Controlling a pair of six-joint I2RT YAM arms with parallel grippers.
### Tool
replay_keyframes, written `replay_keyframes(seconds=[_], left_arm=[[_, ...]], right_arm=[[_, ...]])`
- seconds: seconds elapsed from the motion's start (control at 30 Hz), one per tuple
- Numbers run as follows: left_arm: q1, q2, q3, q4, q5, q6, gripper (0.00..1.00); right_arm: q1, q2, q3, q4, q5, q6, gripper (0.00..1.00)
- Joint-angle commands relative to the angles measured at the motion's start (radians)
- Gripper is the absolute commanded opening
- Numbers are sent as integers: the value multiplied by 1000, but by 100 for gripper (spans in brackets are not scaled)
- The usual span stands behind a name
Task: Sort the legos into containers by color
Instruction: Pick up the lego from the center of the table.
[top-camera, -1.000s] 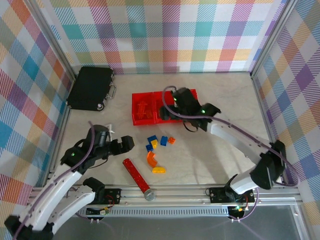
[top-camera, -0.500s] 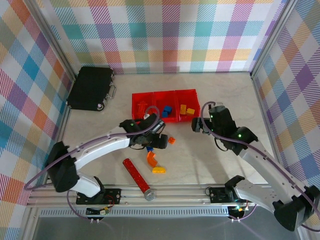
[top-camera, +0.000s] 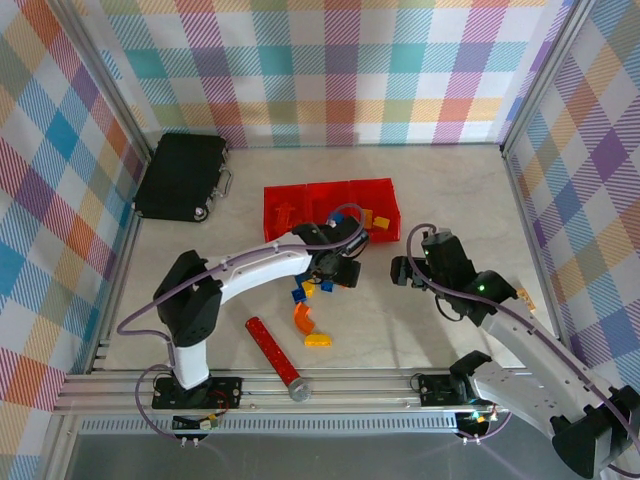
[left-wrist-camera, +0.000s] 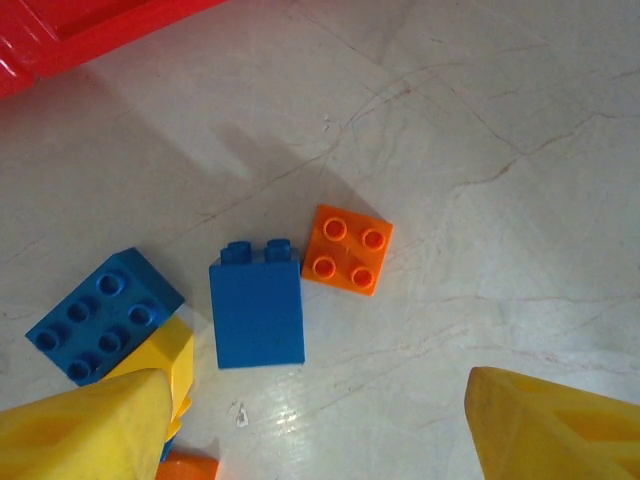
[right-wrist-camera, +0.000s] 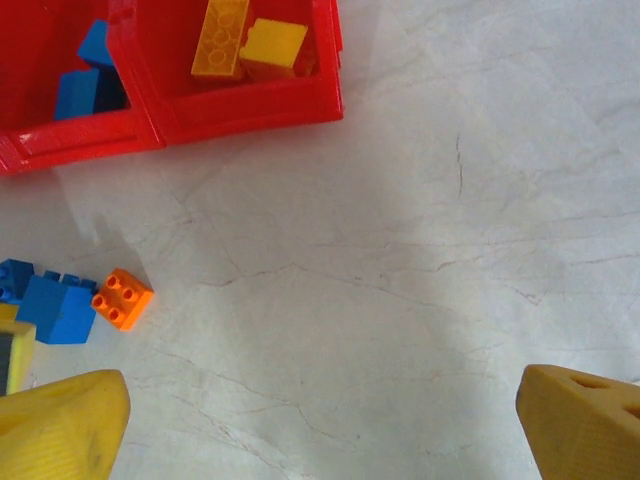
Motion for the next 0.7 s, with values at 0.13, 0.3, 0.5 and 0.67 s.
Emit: replay_keyframes(seconds=[0.13,0.3,0.5,0.67], left_arm=[[20,85,63,-57,-8,10,66],[44,96,49,-42,14,1,66],[68,110,26,-22,26,0,61],[78,113,-1,12,56,-1,58]], right_arm=[[-6,-21,-16,-19,-21,11,99],[-9,-22,-23,-19,-16,3,99],[-9,-15,-36,0,-30,9,99],[-11,-5,-29,-14,-33,5,99]])
